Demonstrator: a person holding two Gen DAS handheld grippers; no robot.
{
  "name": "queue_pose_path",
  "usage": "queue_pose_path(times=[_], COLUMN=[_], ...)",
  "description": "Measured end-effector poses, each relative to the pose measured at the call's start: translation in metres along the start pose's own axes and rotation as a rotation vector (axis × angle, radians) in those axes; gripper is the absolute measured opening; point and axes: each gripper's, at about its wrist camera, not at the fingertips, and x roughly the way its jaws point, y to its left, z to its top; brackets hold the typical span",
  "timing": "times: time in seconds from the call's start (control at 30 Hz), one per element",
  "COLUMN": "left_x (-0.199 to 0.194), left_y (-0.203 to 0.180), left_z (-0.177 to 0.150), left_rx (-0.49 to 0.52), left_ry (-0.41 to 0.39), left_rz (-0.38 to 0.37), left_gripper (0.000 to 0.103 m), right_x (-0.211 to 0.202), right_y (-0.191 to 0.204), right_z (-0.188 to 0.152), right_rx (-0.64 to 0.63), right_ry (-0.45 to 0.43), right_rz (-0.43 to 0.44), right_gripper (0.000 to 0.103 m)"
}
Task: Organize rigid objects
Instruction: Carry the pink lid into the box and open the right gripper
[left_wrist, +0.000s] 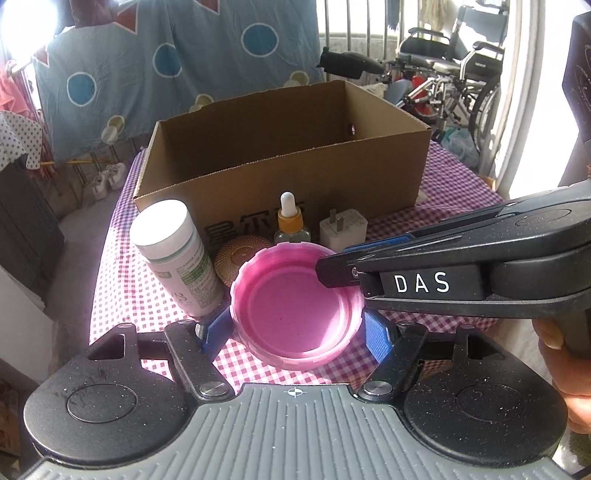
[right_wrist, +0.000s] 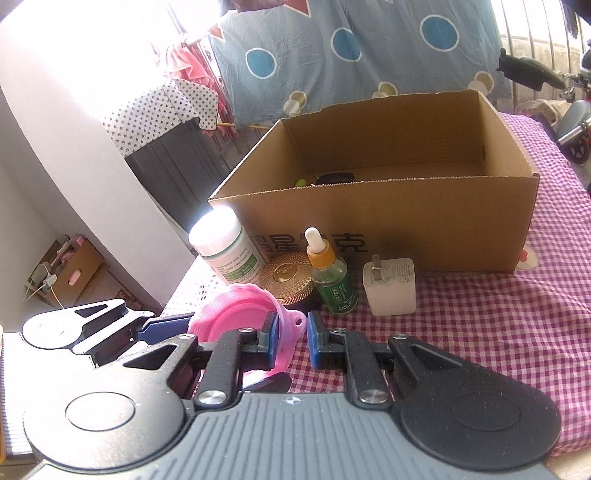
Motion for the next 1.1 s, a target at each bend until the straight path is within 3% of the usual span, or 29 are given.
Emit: queue_pose_path(times=[0.43, 0.63, 0.73, 0.9, 1.1], left_x=[-0.025, -0.037, -0.032, -0.003, 0.063], left_y=[-0.003, 0.007, 0.016, 0.037, 0.062], left_z=[0.017, 0.054, 0.078, 0.123, 0.160], left_rx=[0.023, 0.064, 0.074, 0.076, 0.095], left_ry=[-0.103, -0.194, -0.203, -0.138, 0.053], left_rz=[0.031, 0.051, 0.045, 0.023, -0.004], left_gripper=[0.073, 0.073, 0.073, 0.073, 0.073], right_x=[-0.032, -0.047, -0.043, -0.012, 0.063], right_y=[0.012, 0.025, 0.026, 0.011, -0.022], right_z=[0.016, 0.057, 0.089, 0.141, 0.194], right_rx=[-0.050, -0.123, -0.146, -0.141, -0.067], right_ry=[-0.097, -0.169, -0.181, -0.114, 0.077], right_rz=[0.000, -0.017, -0.021, -0.010, 0.019], right_gripper=[0.018, 0.018, 0.018, 0.019, 0.019])
